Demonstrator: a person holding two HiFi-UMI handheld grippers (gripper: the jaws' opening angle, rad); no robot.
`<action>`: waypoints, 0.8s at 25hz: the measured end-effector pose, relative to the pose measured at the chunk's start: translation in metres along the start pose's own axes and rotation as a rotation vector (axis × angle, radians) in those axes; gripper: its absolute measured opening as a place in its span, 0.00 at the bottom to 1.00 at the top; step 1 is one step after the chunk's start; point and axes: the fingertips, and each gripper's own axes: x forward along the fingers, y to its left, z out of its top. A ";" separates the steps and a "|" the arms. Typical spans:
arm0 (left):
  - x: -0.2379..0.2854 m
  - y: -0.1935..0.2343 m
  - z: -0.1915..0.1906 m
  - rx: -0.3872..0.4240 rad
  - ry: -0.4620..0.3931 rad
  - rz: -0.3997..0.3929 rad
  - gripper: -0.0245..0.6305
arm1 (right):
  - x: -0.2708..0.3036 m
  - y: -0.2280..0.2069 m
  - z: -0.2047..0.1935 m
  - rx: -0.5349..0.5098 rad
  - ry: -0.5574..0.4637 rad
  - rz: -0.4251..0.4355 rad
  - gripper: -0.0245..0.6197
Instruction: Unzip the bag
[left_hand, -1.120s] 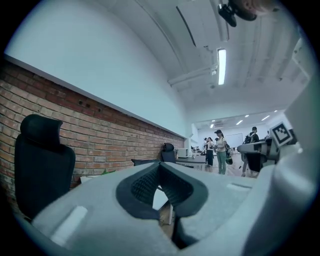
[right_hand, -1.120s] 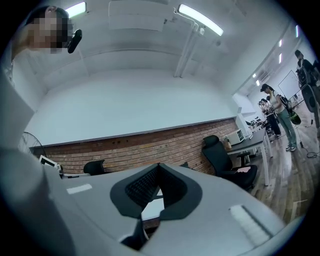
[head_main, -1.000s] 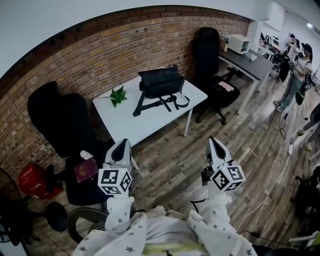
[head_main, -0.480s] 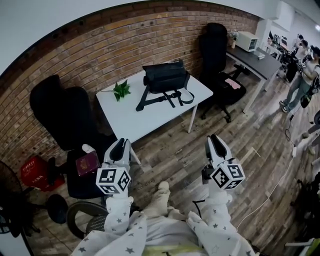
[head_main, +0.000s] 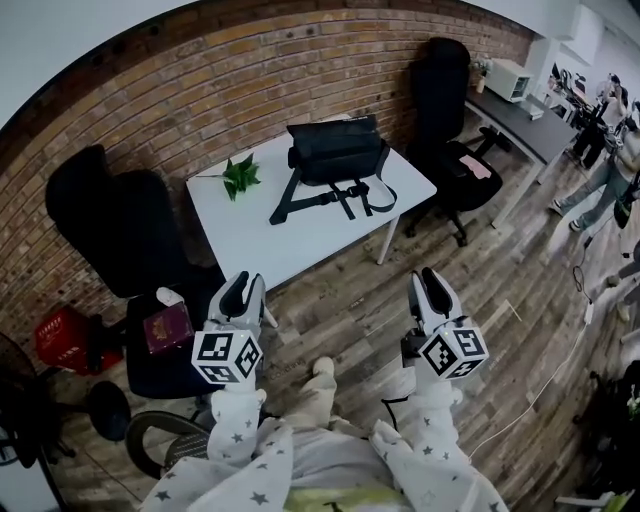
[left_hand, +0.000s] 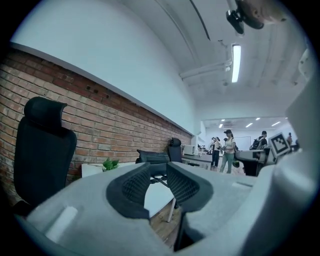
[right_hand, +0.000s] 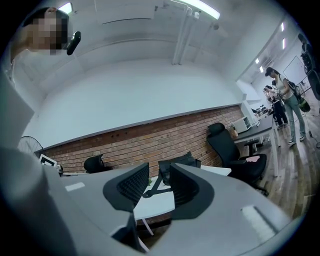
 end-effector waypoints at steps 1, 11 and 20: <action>0.009 0.003 -0.001 -0.005 0.003 0.000 0.18 | 0.010 -0.004 -0.002 0.001 0.004 0.005 0.24; 0.109 0.030 -0.001 -0.024 0.037 -0.024 0.25 | 0.105 -0.042 -0.002 0.019 0.018 0.018 0.27; 0.186 0.042 0.003 -0.034 0.056 -0.090 0.31 | 0.159 -0.065 -0.001 0.013 0.021 0.000 0.28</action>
